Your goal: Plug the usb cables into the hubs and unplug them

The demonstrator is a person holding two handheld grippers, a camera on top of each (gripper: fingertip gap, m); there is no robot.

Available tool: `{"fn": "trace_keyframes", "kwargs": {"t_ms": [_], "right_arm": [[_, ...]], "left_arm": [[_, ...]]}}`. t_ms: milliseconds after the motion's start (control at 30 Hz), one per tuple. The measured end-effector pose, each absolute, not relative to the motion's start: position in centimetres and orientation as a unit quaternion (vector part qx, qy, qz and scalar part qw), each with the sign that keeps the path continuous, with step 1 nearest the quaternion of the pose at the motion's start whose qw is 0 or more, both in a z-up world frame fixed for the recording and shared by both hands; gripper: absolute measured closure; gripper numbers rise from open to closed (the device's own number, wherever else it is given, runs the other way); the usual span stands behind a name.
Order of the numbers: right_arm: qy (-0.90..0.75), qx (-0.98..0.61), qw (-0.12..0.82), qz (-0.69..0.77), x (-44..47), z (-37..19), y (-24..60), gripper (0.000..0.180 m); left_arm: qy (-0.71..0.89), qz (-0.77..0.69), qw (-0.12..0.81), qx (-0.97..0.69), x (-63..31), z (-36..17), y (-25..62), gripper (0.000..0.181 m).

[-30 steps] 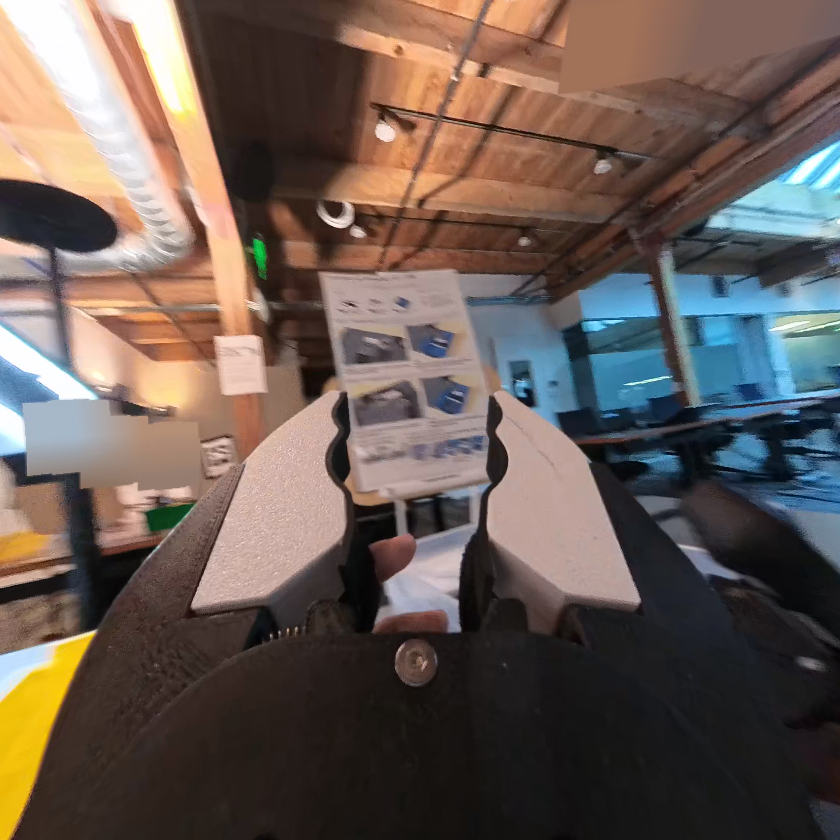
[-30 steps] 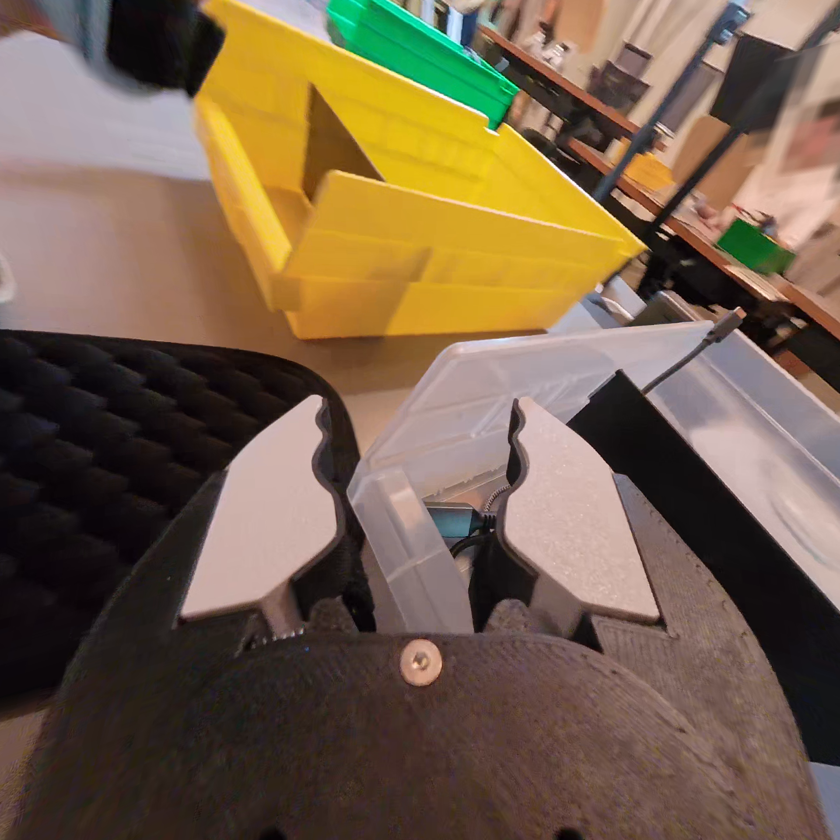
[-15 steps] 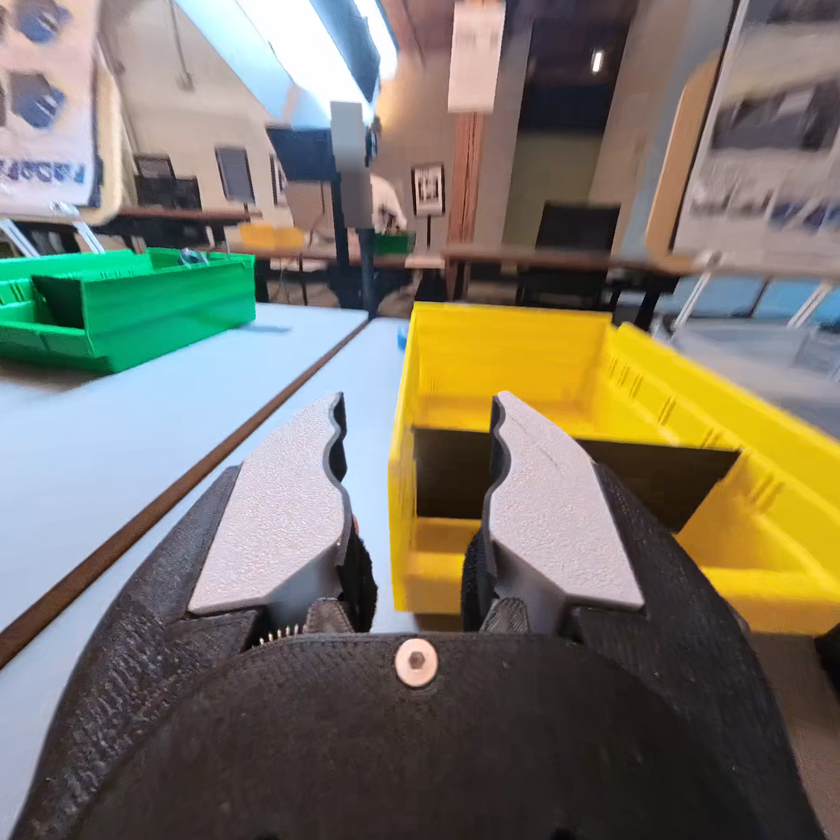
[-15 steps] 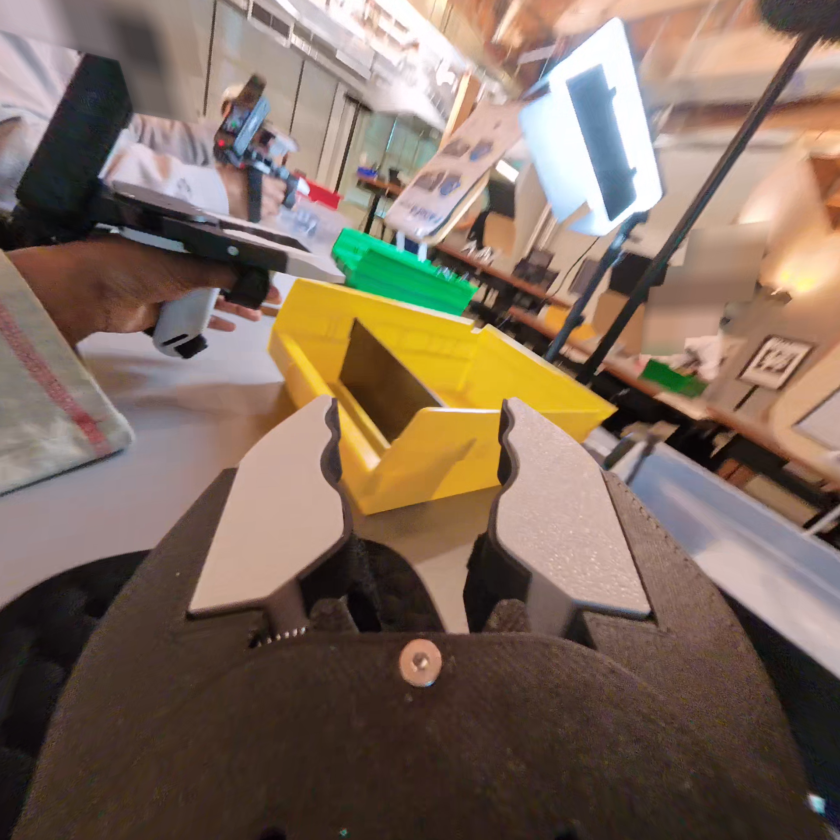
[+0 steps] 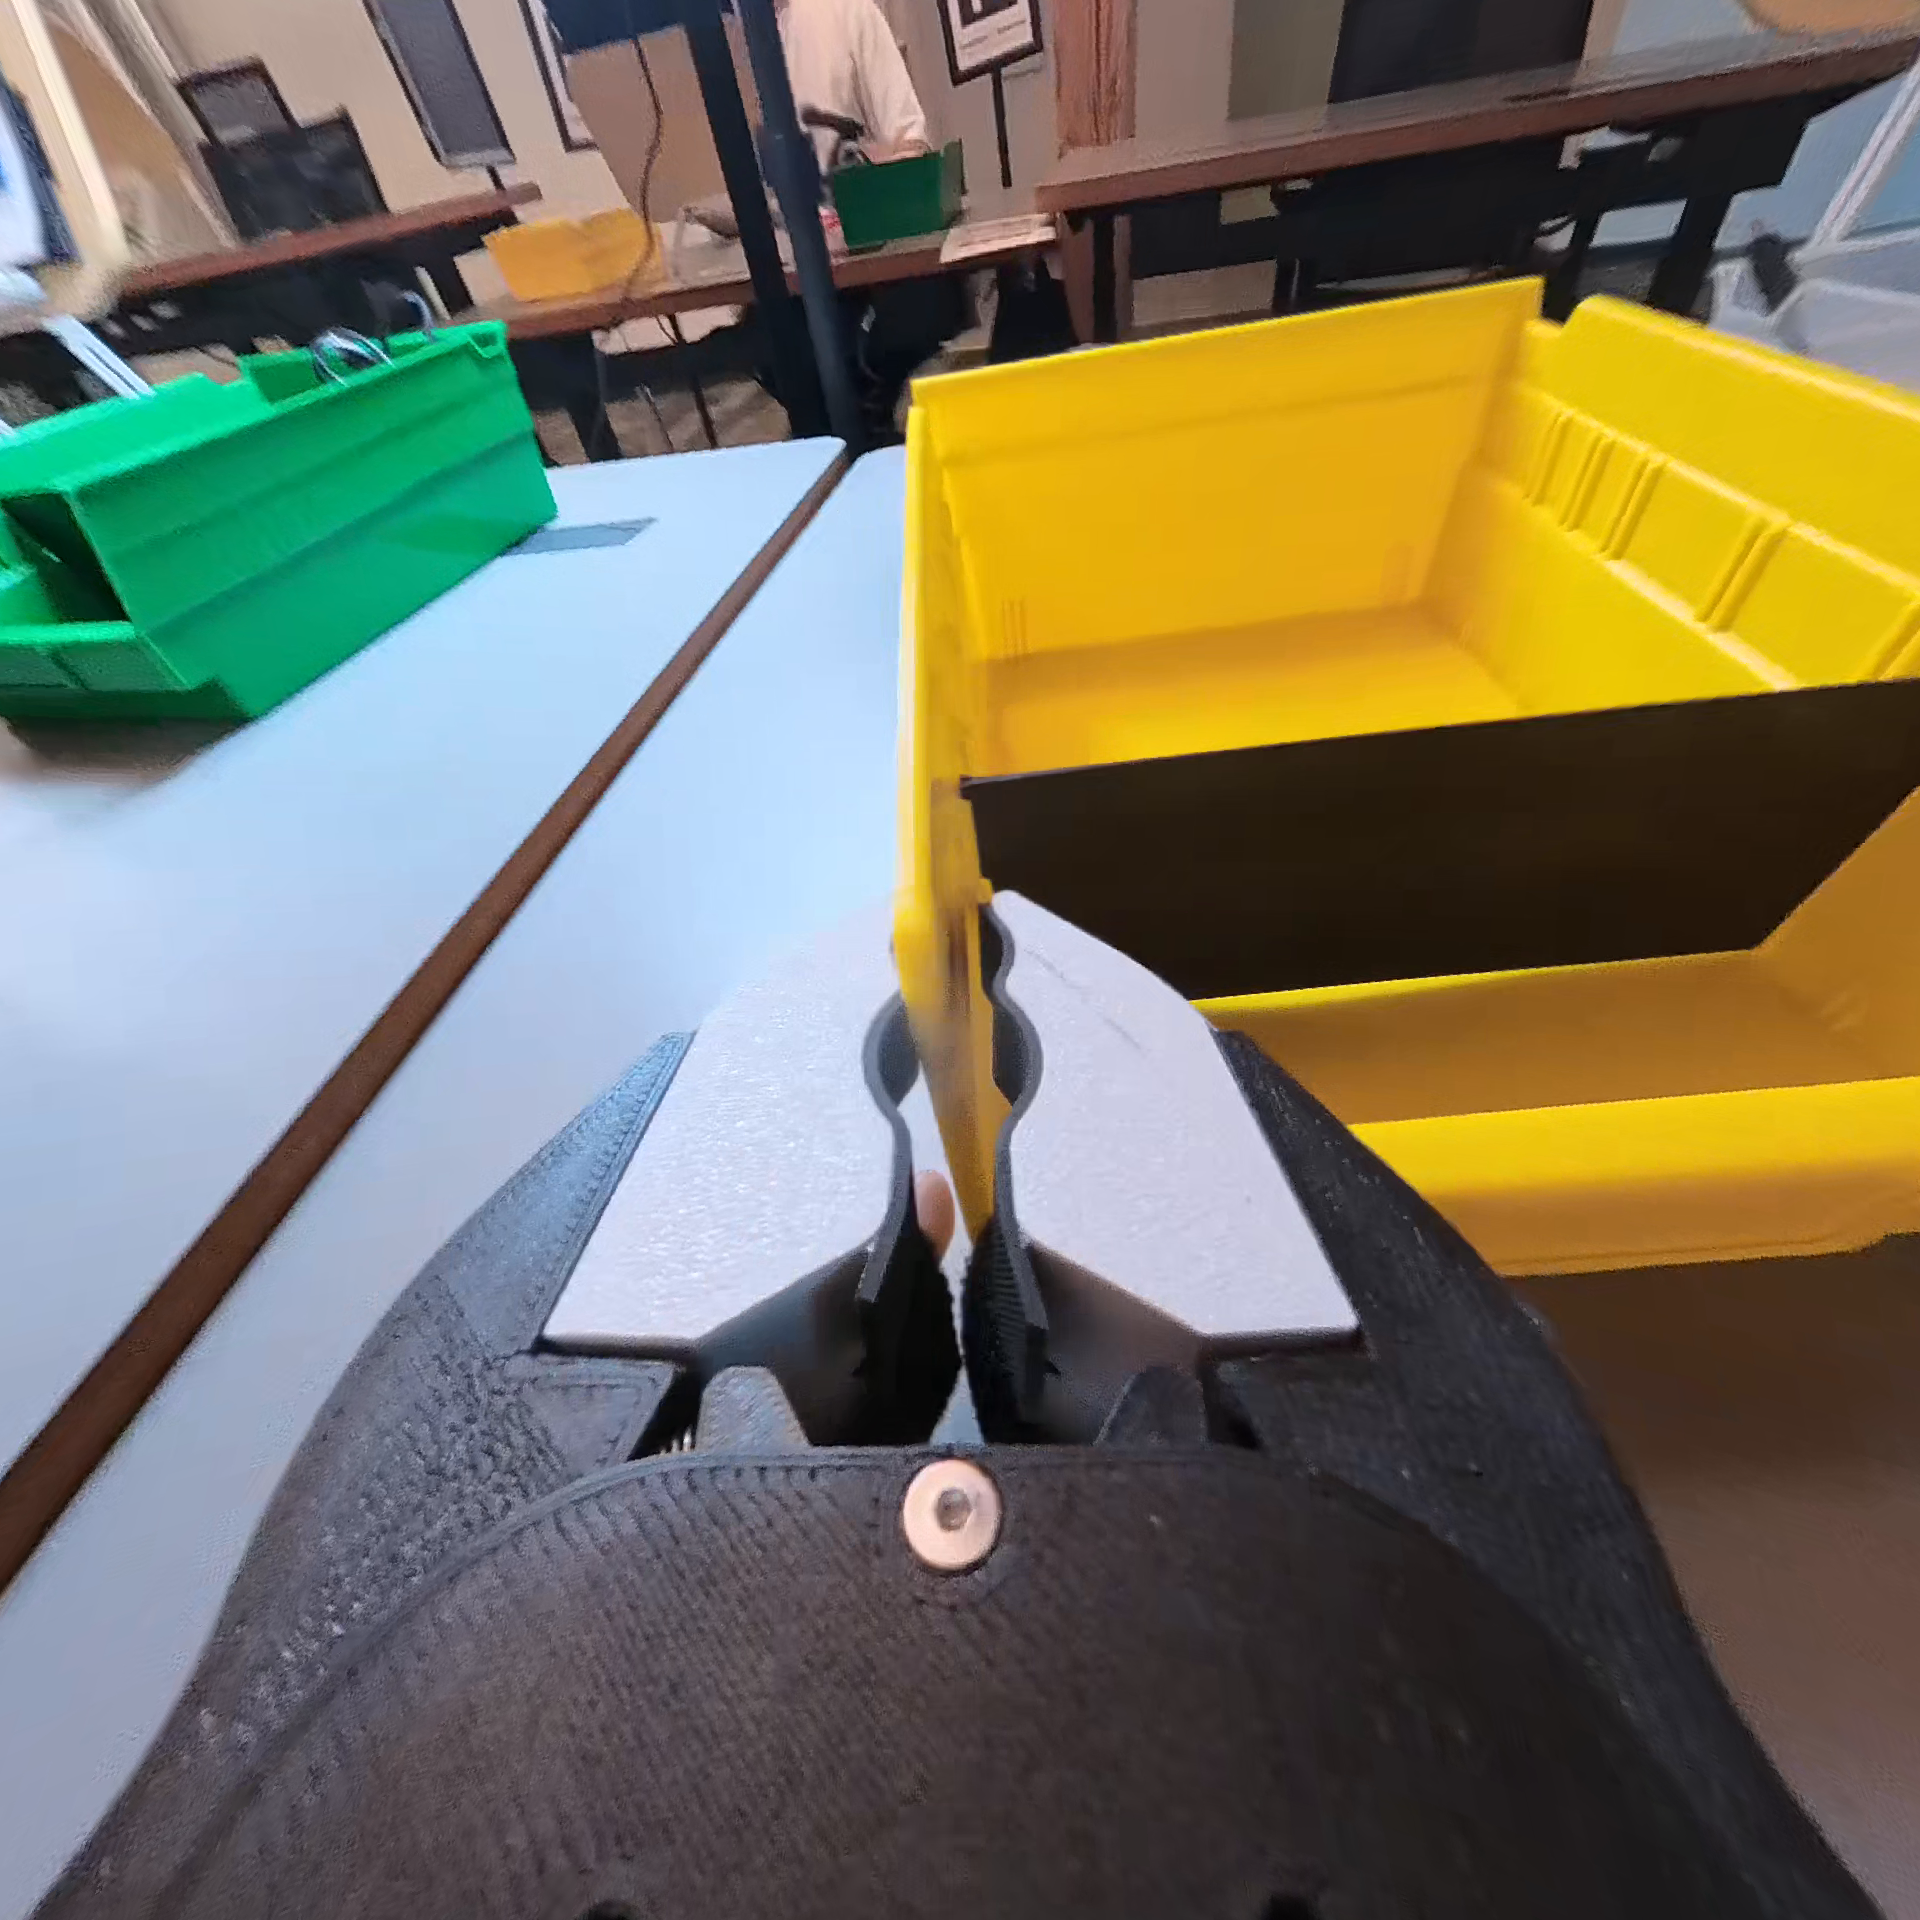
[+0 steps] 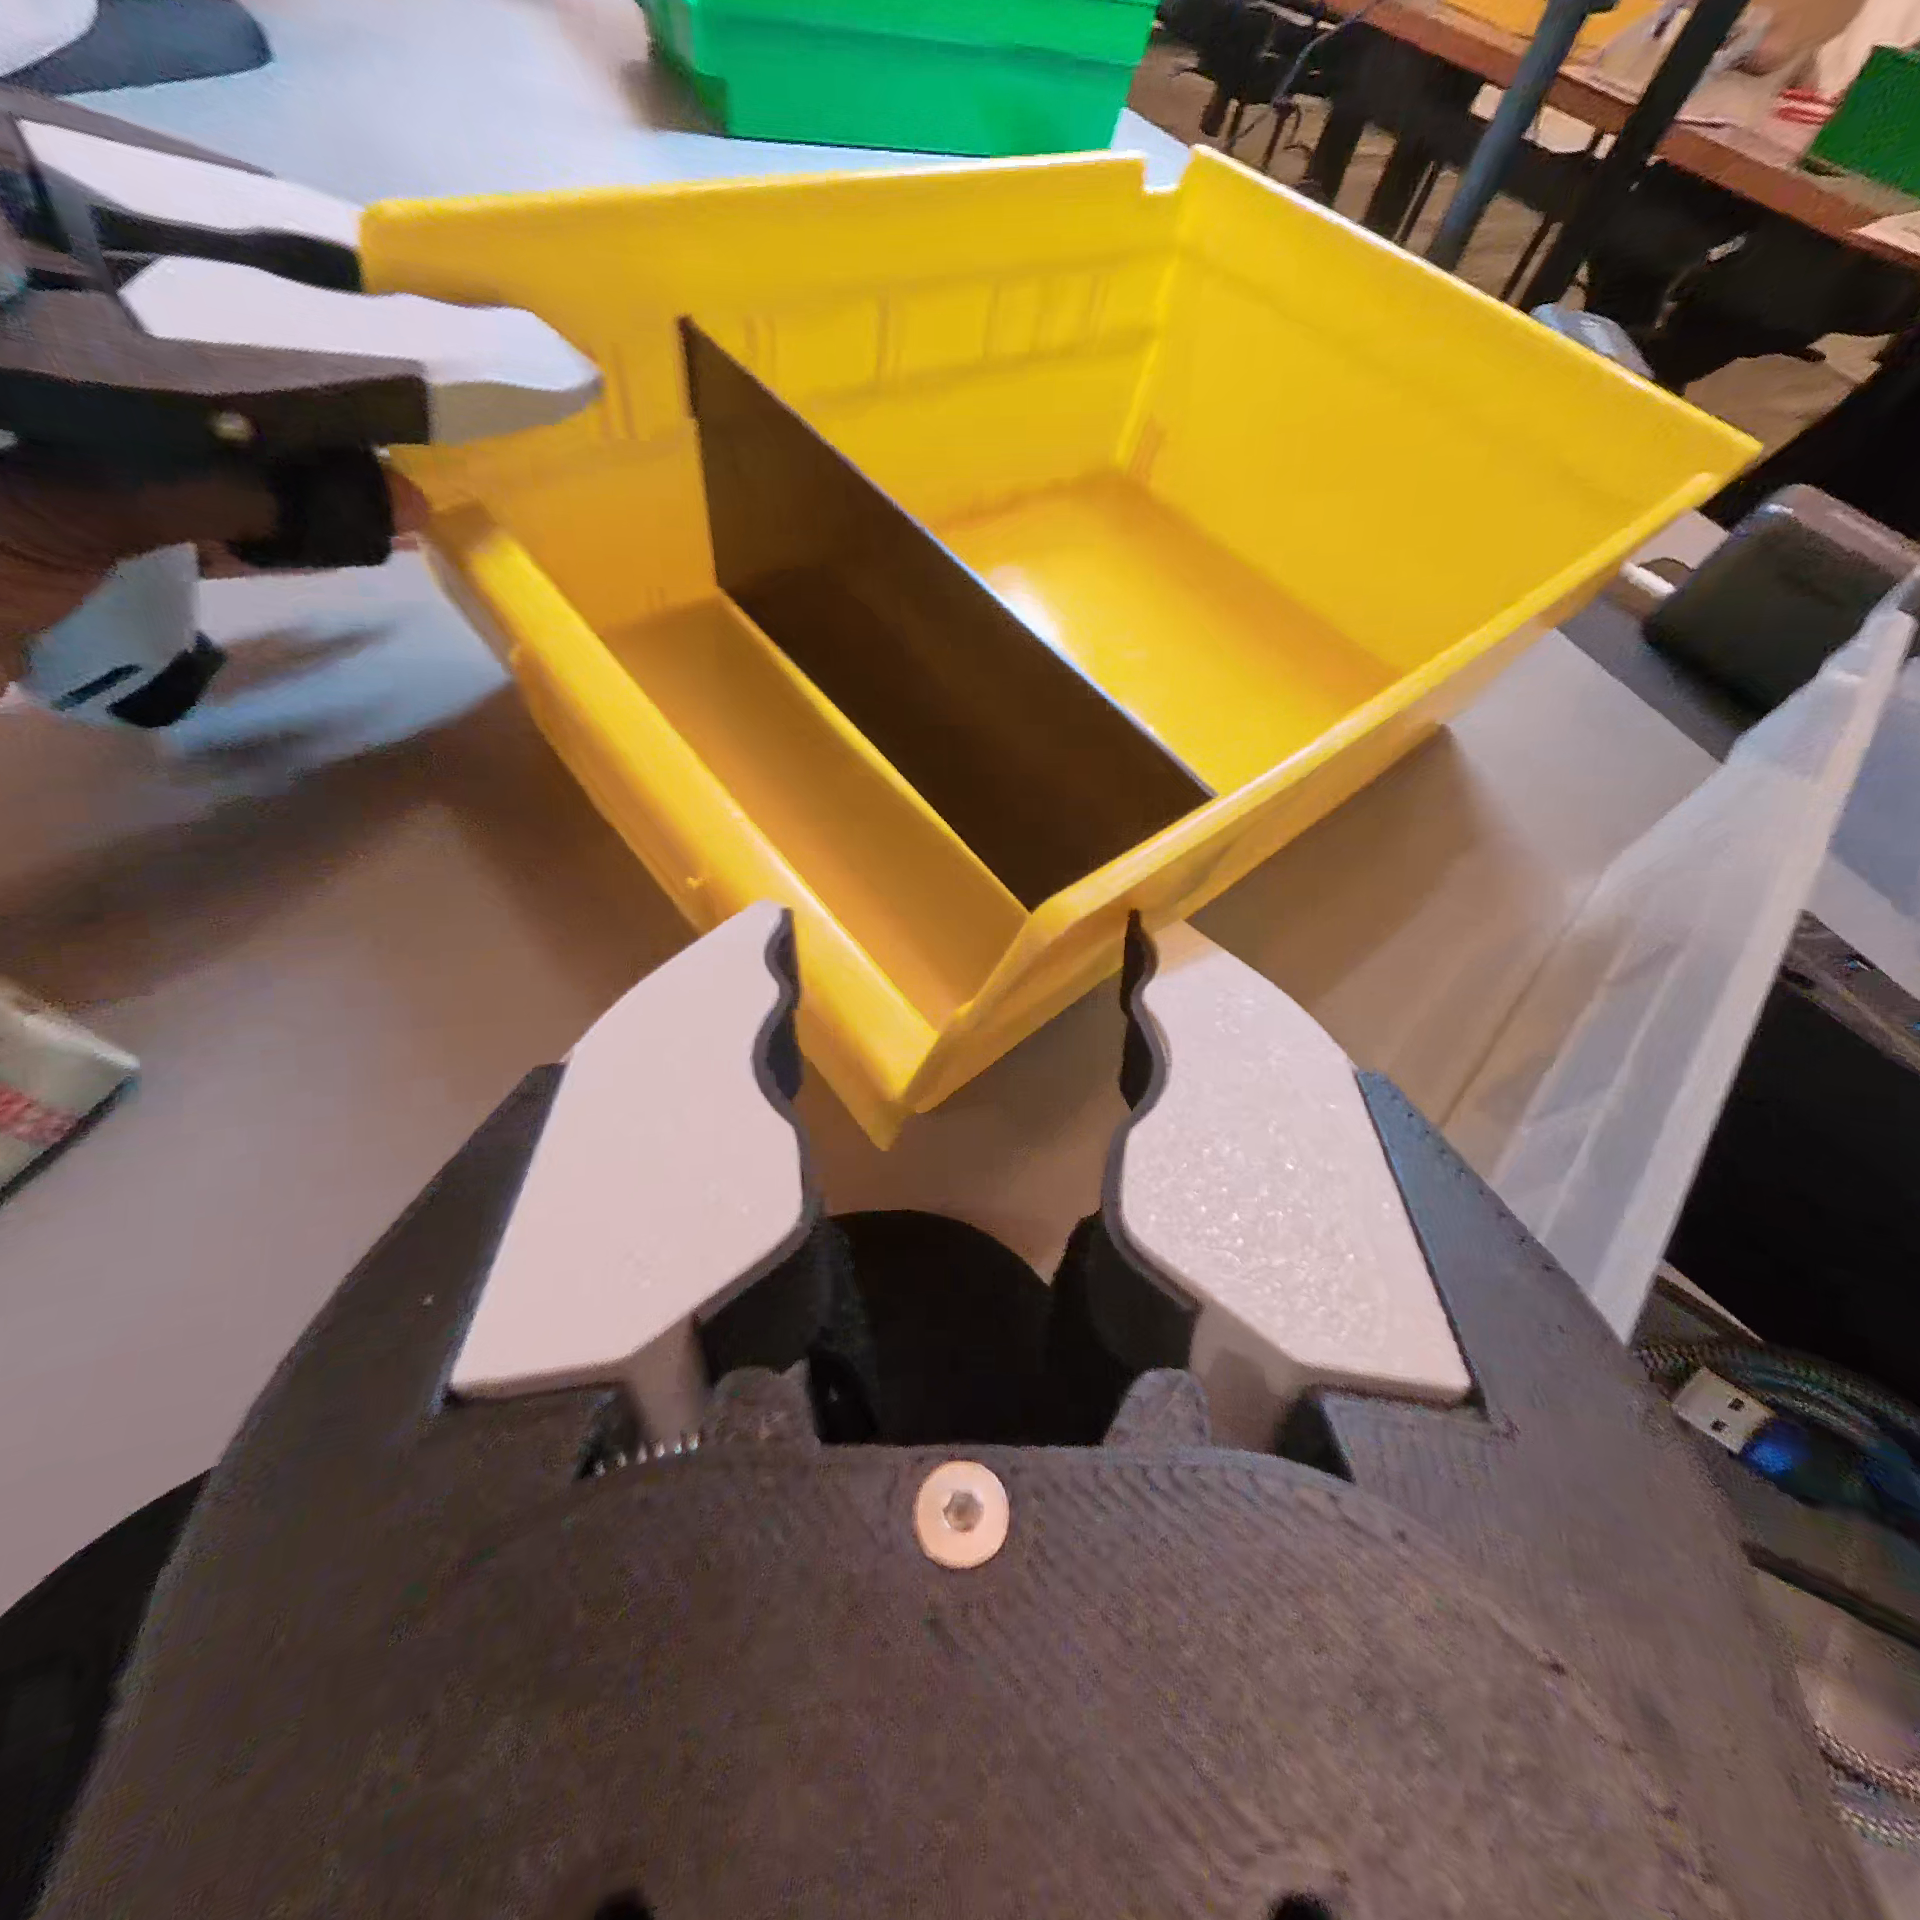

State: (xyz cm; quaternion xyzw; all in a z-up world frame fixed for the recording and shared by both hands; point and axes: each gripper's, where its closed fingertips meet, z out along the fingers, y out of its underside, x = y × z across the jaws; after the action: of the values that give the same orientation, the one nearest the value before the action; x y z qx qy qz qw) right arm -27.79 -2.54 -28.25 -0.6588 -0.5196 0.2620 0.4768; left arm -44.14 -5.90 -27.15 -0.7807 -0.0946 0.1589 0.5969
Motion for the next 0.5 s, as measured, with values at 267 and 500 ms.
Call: {"fn": "trace_keyframes", "kwargs": {"t_ms": [267,500], "right_arm": [[-0.512,-0.647,0.501,0.26,-27.5,-27.7,-2.2,0.149],[-0.511,-0.604,0.566,0.231,-26.7,-25.9,-1.7,0.158]], "left_arm": [[-0.077,0.173,0.64,-0.744,-44.5,-26.3,-5.4,0.158],[-0.073,0.226,0.654,-0.718,-44.1,-23.3,-6.6,0.178]]}}
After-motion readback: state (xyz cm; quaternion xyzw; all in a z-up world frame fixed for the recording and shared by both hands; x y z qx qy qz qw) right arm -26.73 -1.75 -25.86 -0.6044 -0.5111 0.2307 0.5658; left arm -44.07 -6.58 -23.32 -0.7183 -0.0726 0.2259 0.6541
